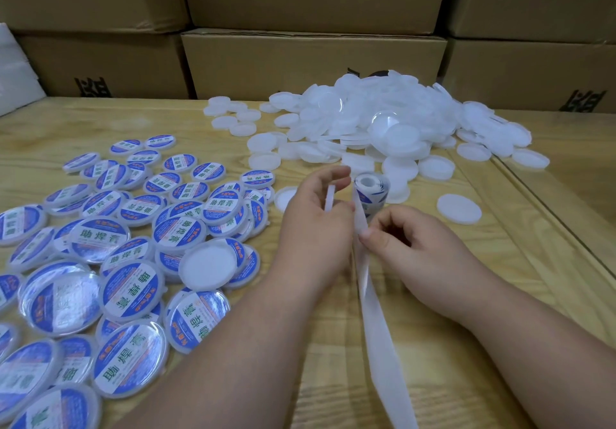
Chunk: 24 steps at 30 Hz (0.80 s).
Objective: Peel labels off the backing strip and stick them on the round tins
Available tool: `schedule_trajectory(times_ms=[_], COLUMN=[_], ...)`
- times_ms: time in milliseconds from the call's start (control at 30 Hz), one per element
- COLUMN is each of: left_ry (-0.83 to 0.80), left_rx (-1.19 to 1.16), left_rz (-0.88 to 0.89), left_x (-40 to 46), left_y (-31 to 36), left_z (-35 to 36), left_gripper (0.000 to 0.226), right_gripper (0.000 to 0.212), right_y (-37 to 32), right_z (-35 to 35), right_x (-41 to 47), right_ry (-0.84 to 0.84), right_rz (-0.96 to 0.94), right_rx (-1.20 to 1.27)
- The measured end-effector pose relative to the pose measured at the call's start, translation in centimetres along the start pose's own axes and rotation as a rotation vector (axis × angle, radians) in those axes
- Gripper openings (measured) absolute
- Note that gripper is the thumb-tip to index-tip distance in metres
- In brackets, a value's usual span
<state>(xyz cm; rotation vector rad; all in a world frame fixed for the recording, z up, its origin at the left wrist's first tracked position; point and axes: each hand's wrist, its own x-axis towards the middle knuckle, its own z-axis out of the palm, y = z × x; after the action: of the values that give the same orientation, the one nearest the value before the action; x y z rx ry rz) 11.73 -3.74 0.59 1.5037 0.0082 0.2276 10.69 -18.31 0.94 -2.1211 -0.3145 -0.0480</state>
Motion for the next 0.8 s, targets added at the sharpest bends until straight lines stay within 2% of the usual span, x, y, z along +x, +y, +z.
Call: schedule_trajectory(times_ms=[200, 367, 500, 667, 800], left_ry=[-0.074, -0.114, -0.097, -0.045, -0.025], left_rx=[0.091, 0.141, 0.136, 0.137, 0.169], left_rz=[-0.024, -0.03, -0.027, -0.015, 0.017], left_x=[-0.22, -0.5, -0.58, -0.35, -0.14], left_y=[0.12, 0.23, 0.45, 0.2, -0.06], left_z=[0.06, 0.37, 0.33, 0.15, 0.16], left_gripper=[0.041, 0.035, 0.035, 0.037, 0.032], right_gripper=[0.026, 0.003, 0.027, 0.024, 0.04], right_y=[0.0, 0.31, 0.31, 0.14, 0.08], right_z=[0.36, 0.29, 0.09, -0.16, -0.4], right_x=[0.49, 0.76, 0.8, 0.74, 0.78], right_ry=[0.089, 0.142, 0.081, 0.019, -0.001], right_rz=[0.072, 0.088, 0.069, 0.064, 0.084], right_rx=[0.057, 0.044, -0.044, -0.037, 0.017])
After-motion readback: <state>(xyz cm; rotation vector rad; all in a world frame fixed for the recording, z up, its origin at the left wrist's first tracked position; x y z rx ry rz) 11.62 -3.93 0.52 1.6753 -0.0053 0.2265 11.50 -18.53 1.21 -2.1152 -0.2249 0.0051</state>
